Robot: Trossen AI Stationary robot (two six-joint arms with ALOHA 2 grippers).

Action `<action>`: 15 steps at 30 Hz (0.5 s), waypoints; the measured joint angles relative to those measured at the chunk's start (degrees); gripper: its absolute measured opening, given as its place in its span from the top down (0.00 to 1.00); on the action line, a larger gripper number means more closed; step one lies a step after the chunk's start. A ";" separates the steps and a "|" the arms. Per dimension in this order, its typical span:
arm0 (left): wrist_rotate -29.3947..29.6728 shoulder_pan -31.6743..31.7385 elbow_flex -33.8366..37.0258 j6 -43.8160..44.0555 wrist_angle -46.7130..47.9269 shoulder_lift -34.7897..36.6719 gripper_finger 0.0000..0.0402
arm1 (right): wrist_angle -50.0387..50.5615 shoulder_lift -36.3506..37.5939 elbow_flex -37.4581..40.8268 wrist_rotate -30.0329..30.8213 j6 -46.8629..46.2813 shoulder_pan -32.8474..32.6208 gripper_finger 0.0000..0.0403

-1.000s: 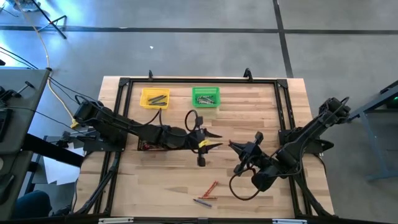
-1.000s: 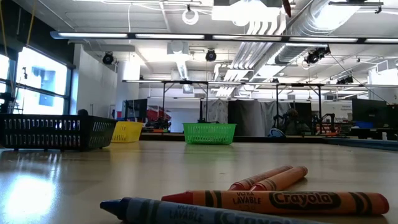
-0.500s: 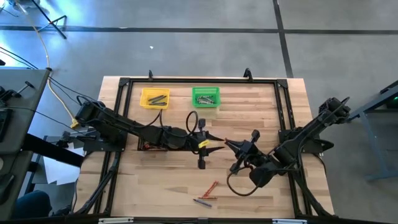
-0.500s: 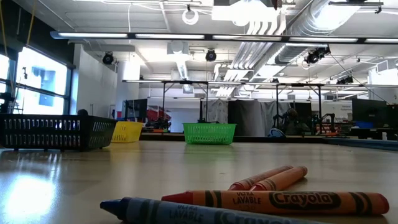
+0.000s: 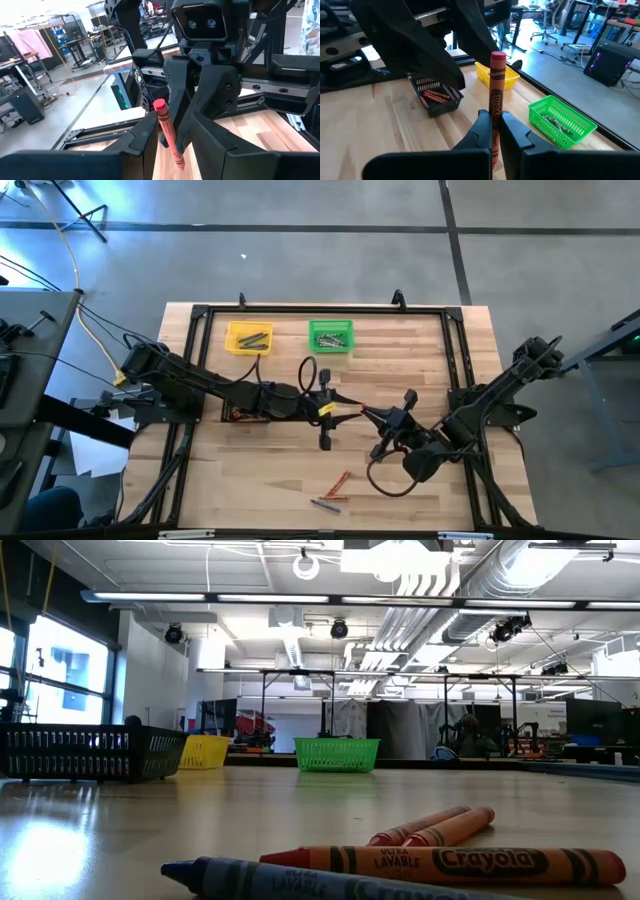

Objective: Sort crayons
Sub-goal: Put the orange crayon into the black bin

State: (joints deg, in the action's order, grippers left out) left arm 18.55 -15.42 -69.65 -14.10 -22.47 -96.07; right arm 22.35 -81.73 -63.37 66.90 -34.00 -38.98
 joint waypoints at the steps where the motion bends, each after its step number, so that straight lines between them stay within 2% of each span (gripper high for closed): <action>1: 0.00 0.04 0.00 -0.01 0.12 0.00 0.74 | 0.00 0.00 0.00 -0.04 0.00 0.00 1.00; 6: 0.29 0.04 0.00 -0.58 -0.11 0.00 0.74 | 0.02 0.00 0.00 -0.03 0.00 0.00 1.00; 15: 7.17 0.41 0.00 -3.00 -1.74 0.00 0.74 | 0.06 0.02 0.00 0.34 -0.01 0.02 1.00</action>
State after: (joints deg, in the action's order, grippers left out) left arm 25.71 -15.00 -69.65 -17.10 -24.21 -96.07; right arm 22.41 -81.71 -63.37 67.24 -34.01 -38.96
